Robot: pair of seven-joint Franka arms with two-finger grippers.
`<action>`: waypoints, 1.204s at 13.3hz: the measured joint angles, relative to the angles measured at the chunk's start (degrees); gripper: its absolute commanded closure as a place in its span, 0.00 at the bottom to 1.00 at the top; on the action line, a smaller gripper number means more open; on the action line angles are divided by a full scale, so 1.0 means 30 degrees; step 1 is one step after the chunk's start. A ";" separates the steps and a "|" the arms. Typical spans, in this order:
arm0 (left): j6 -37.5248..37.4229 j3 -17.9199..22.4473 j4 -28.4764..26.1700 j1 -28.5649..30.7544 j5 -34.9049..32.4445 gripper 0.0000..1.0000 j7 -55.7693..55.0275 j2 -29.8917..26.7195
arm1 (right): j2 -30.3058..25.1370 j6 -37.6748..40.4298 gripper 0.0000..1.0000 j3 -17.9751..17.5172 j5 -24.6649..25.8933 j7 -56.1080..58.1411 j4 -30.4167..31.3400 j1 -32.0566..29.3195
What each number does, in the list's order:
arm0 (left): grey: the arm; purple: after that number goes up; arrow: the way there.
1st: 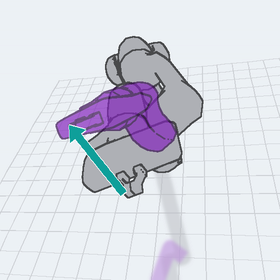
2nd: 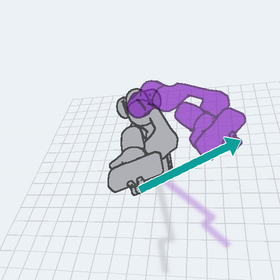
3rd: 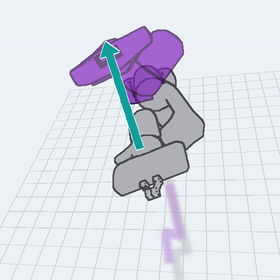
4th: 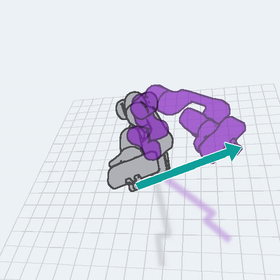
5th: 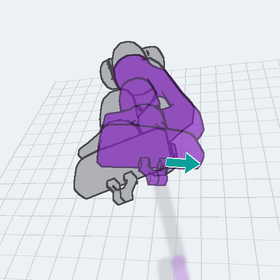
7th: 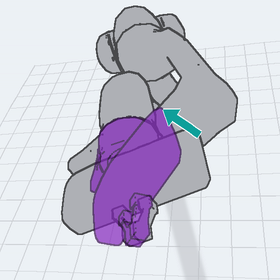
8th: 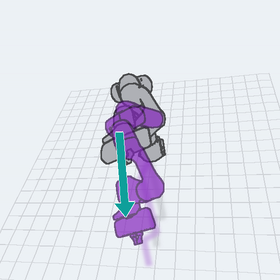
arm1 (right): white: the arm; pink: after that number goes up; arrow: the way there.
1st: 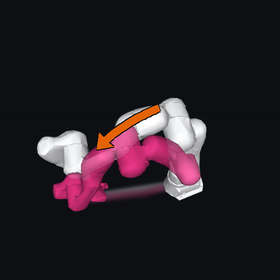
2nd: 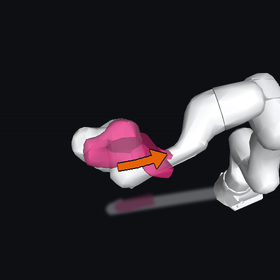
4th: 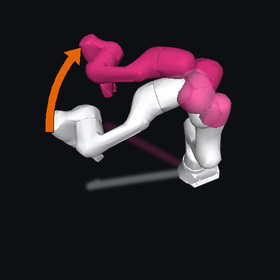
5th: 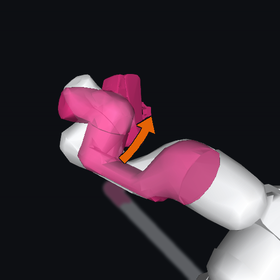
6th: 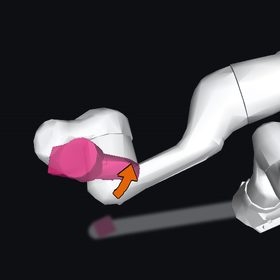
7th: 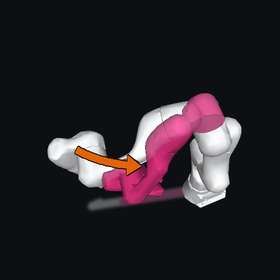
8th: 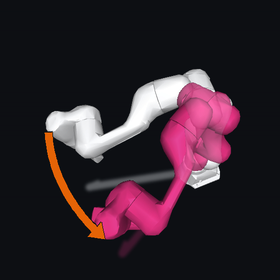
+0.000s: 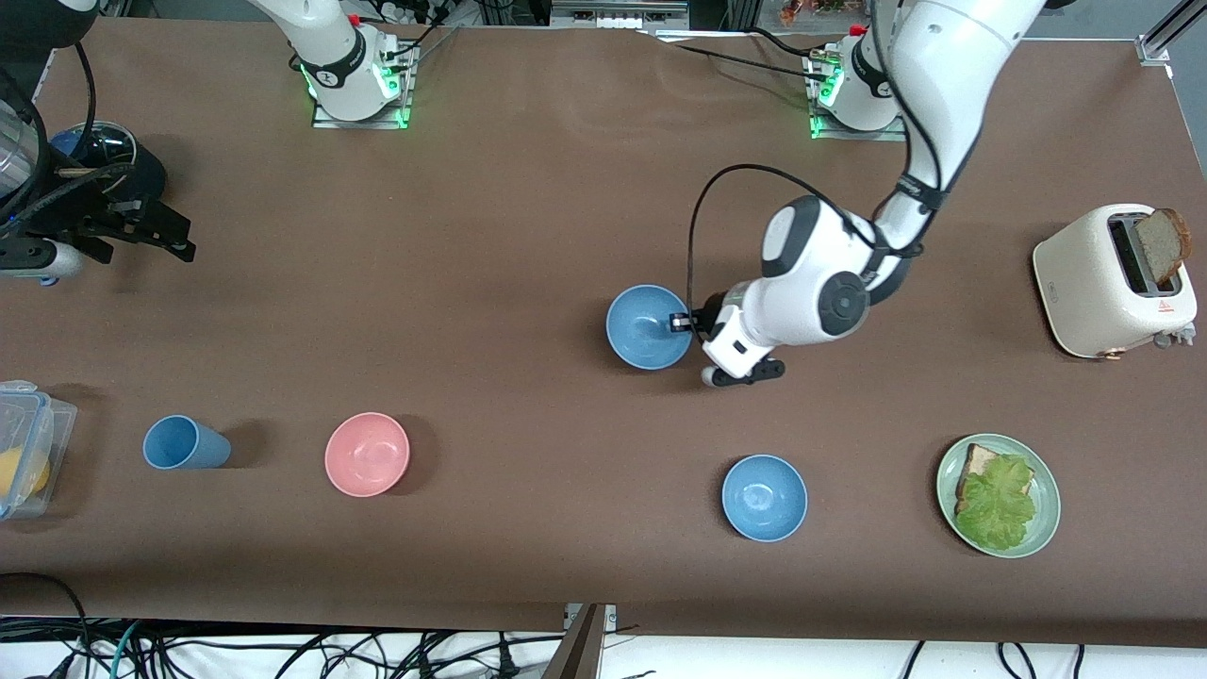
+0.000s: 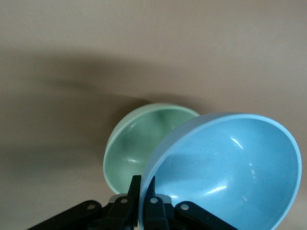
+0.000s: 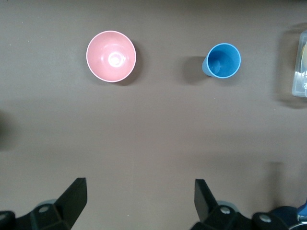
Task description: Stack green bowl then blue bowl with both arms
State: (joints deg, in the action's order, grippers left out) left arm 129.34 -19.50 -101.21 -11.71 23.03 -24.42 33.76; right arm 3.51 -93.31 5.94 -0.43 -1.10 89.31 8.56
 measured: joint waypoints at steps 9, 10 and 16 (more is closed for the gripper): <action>0.0534 0.0378 -0.0652 -0.0130 -0.0310 0.00 0.0014 -0.0006 | 0.0000 0.0230 0.01 -0.0196 -0.0003 -0.0173 -0.0033 0.0125; 0.0510 0.0385 -0.0639 -0.0130 -0.0311 0.00 -0.0002 -0.0070 | 0.0000 0.0236 0.01 -0.0192 -0.0003 -0.0173 -0.0033 0.0123; -0.4919 0.1966 0.1116 0.0002 -0.2569 0.00 -0.0225 -0.2186 | 0.0000 0.0270 0.01 -0.0387 -0.0001 -0.0173 -0.0047 0.0220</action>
State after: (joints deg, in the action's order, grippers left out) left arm 114.58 -13.60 -97.86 -11.70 15.32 -25.10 27.20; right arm 3.52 -92.50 4.78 -0.43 -1.62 89.17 9.21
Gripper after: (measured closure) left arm 0.044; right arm 0.009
